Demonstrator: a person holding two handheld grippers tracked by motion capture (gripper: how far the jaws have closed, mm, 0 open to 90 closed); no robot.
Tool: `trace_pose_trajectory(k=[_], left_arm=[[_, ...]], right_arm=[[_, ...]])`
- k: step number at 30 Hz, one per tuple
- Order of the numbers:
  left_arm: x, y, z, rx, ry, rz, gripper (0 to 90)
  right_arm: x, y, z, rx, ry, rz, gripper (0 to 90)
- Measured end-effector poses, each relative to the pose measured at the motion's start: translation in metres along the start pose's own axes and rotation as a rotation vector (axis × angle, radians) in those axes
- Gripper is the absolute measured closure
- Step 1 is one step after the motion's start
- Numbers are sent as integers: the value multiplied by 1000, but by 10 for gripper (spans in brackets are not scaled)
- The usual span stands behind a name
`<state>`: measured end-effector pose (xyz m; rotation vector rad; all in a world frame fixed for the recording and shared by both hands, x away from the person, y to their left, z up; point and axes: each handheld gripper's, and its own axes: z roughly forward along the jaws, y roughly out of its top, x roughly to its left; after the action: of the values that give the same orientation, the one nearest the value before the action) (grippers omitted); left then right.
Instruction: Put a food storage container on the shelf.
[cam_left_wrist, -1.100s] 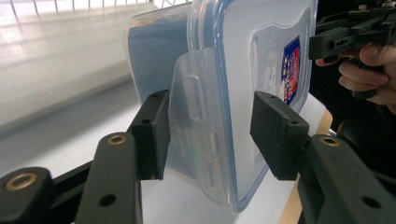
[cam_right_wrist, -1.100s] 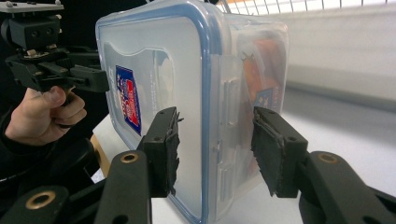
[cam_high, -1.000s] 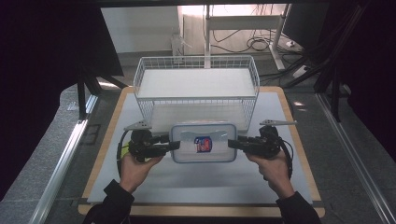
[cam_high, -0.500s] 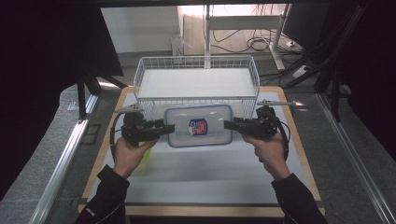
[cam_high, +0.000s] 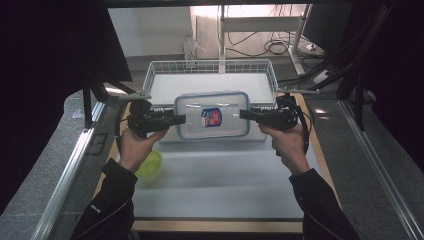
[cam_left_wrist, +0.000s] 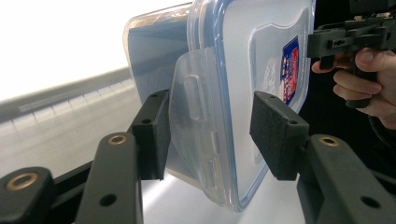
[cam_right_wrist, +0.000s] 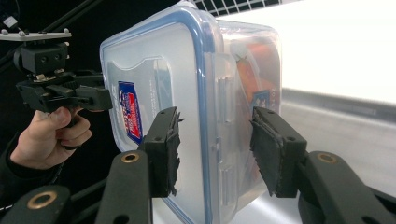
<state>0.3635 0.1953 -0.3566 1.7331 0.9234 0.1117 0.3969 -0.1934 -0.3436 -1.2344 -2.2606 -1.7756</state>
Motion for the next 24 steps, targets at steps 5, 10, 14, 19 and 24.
trace_pose_trajectory(k=[5, 10, 14, 19, 24], left_arm=[[9, 14, -1, -3, -5, 8, 489], [17, 28, -1, -5, -4, 3, 490], [22, 40, -1, -9, -4, 0, 489], [29, 55, 0, -10, -9, 4, 491], [39, 69, 6, -10, -16, -8, 494]], right_arm=[[0, 14, 5, -6, -5, -3, 533], [-1, 29, 10, -15, -10, -6, 532], [-3, 40, 14, -25, -8, 1, 533], [-7, 51, 18, -41, -8, 7, 533], [-16, 60, 22, -48, -4, 37, 532]])
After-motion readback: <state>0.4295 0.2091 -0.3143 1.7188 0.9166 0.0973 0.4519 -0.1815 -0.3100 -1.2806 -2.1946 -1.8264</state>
